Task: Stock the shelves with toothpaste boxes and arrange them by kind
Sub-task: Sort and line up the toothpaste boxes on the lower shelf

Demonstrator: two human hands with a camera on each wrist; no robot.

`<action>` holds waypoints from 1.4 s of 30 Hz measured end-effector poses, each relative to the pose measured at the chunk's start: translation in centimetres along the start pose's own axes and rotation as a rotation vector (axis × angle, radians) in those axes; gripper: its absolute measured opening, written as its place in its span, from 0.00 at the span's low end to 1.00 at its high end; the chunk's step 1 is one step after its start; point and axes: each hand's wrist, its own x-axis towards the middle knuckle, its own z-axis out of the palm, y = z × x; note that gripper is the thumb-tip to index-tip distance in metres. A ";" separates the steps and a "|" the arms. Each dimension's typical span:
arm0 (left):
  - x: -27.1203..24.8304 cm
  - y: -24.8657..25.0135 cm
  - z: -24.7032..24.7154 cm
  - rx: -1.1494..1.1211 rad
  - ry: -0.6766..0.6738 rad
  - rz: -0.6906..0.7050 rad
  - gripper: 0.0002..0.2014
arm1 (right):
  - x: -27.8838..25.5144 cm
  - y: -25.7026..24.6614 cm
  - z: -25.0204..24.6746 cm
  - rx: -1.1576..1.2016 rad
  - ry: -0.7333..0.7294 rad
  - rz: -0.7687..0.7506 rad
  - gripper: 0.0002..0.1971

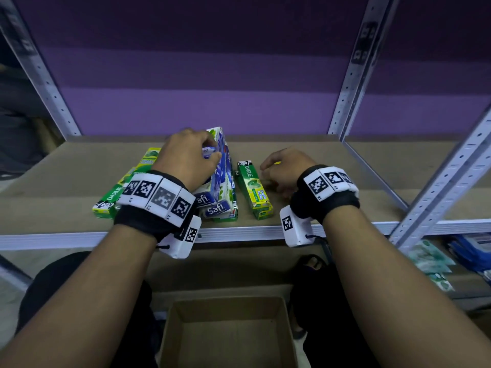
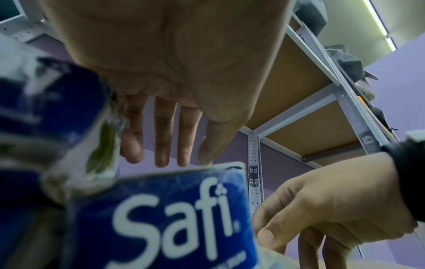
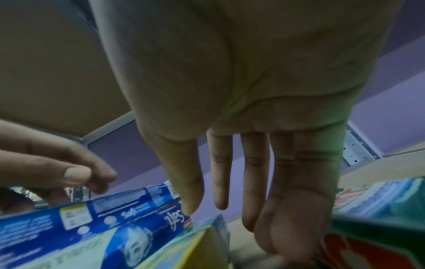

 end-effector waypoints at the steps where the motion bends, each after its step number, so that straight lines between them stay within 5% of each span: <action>1: 0.0 -0.1 0.1 0.031 -0.013 -0.008 0.16 | 0.2 -0.3 0.4 -0.023 -0.023 -0.011 0.07; 7: 0.4 -0.3 1.3 0.385 -0.252 -0.057 0.27 | 0.6 -1.3 2.0 -0.273 -0.036 -0.054 0.30; 13: 0.6 0.3 1.9 0.497 -0.290 -0.059 0.26 | 0.7 -1.0 2.3 -0.179 -0.042 -0.017 0.30; 22: 0.9 1.1 2.0 0.337 -0.194 -0.163 0.26 | 0.6 -0.4 1.0 0.048 0.007 0.015 0.15; 42: 1.5 -4.6 -3.8 -0.383 0.109 -0.335 0.17 | -0.6 -4.6 0.0 0.430 0.047 -0.083 0.10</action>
